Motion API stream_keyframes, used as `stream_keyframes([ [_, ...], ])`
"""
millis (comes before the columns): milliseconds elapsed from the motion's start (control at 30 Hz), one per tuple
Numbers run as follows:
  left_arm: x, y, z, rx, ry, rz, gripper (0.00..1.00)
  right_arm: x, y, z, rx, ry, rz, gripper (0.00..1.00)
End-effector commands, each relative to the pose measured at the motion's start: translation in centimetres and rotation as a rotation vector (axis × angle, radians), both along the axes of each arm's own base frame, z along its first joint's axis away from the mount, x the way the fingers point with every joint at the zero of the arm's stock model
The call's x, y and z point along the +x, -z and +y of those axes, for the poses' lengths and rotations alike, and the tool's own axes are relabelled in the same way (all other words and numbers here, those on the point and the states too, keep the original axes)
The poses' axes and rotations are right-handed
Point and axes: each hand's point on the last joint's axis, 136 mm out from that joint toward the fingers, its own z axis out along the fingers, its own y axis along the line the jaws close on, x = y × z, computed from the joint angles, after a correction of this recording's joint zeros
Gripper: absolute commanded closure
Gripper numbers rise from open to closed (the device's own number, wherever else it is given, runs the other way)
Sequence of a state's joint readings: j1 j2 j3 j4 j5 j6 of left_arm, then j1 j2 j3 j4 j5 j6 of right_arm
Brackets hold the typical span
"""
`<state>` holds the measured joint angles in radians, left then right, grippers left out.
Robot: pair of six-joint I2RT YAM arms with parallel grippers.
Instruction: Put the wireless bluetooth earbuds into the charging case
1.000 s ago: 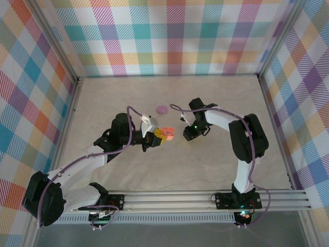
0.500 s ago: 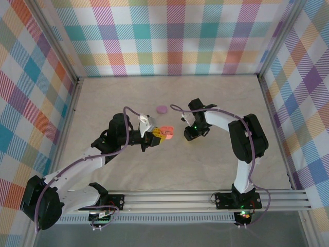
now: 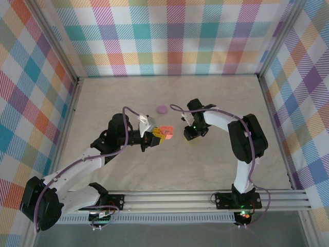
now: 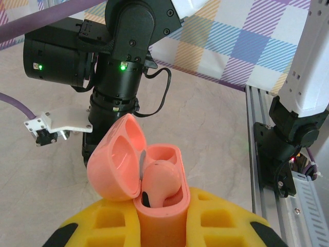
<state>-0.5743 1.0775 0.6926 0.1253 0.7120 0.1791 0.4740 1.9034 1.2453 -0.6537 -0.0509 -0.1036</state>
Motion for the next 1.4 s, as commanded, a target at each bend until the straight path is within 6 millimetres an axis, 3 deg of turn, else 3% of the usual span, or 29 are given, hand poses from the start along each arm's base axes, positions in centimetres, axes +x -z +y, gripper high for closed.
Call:
stream_keyframes([
  [0,0.2,-0.4,0.2,-0.007,-0.011,-0.005,1.00,0.6,-0.1,-0.1,-0.040,0.045,-0.011,0.61],
  [367,0.2,-0.4,0.0,-0.007,-0.007,-0.004,1.00,0.2,0.3,1.0,-0.052,0.052,-0.001,0.61],
  [700,0.2,-0.2,0.1,-0.003,-0.010,-0.001,1.00,-0.7,0.6,0.6,-0.065,0.066,0.014,0.71],
  [833,0.2,-0.2,0.0,-0.004,-0.008,0.000,1.00,-0.2,-0.4,0.4,-0.062,0.096,-0.018,0.77],
  [1167,1.0,-0.1,-0.2,-0.038,-0.033,-0.011,1.00,1.6,-6.9,0.4,0.006,0.180,-0.192,0.81],
  [1367,1.8,-0.6,-0.8,-0.087,-0.038,-0.024,1.00,1.9,-13.3,0.2,0.099,0.219,-0.337,0.82],
])
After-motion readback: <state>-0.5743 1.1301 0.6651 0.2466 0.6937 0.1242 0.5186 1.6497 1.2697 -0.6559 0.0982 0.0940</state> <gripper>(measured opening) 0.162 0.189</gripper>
